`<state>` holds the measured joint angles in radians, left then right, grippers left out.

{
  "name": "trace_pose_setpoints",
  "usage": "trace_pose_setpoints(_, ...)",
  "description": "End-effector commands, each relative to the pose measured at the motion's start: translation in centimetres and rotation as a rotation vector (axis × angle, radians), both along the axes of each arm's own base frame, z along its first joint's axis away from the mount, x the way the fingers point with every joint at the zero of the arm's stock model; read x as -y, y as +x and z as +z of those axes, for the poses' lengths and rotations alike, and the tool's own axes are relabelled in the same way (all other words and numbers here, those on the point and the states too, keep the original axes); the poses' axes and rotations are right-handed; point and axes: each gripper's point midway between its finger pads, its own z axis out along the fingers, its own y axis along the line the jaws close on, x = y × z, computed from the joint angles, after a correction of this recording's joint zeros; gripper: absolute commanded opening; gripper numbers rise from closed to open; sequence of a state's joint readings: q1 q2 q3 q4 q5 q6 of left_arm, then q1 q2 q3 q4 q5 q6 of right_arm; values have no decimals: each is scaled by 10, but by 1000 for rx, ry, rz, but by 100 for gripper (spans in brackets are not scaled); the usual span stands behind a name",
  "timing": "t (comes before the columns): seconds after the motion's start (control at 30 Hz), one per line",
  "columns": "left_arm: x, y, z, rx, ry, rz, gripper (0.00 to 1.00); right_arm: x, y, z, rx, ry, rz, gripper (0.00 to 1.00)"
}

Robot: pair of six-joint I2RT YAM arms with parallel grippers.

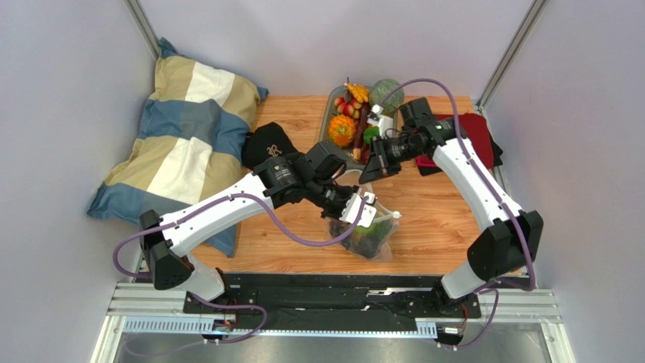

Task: Place the food in the zip-top bag and seal the zipper
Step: Adjust the zipper food storage bag at the center of the board.

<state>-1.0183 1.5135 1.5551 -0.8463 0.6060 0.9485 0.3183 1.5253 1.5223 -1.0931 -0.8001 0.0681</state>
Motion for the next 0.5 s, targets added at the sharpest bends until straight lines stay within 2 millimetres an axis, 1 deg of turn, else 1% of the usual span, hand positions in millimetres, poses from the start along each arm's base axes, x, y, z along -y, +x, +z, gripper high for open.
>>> trace_pose_setpoints(0.0,-7,0,-25,-234,49,249,0,-31,9,-6,35,18,115,0)
trace_pose_setpoints(0.03,-11,1,-38,-253,72,289,0,-37,7,-5,25,34,136,0)
trace_pose_setpoints(0.07,-12,2,-40,-261,67,317,0,-41,8,-5,22,44,145,0)
trace_pose_setpoints(0.1,-13,2,-50,-294,78,358,0,-45,9,-5,15,53,156,1)
trace_pose_setpoints(0.13,-15,6,-53,-291,79,393,0,-48,7,-1,10,78,172,9)
trace_pose_setpoints(0.2,-15,6,-60,-315,75,419,0,-47,8,4,26,79,180,19)
trace_pose_setpoints(0.23,-15,5,-60,-338,71,434,0,-42,12,4,74,59,193,36)
trace_pose_setpoints(0.27,-16,4,-59,-342,59,439,0,-37,11,7,80,50,186,48)
trace_pose_setpoints(0.3,-15,5,-59,-344,44,445,0,-25,18,15,109,55,155,59)
trace_pose_setpoints(0.33,-16,7,-58,-367,36,472,0,-16,23,20,129,61,133,79)
trace_pose_setpoints(0.37,-16,8,-57,-380,28,476,0,-7,28,26,152,66,107,85)
trace_pose_setpoints(0.4,-16,9,-57,-395,25,483,0,15,37,35,185,74,47,88)
trace_pose_setpoints(0.43,-16,11,-55,-412,16,487,0,25,39,41,205,89,28,90)
trace_pose_setpoints(0.47,-17,15,-54,-435,10,508,0,36,36,50,259,93,21,90)
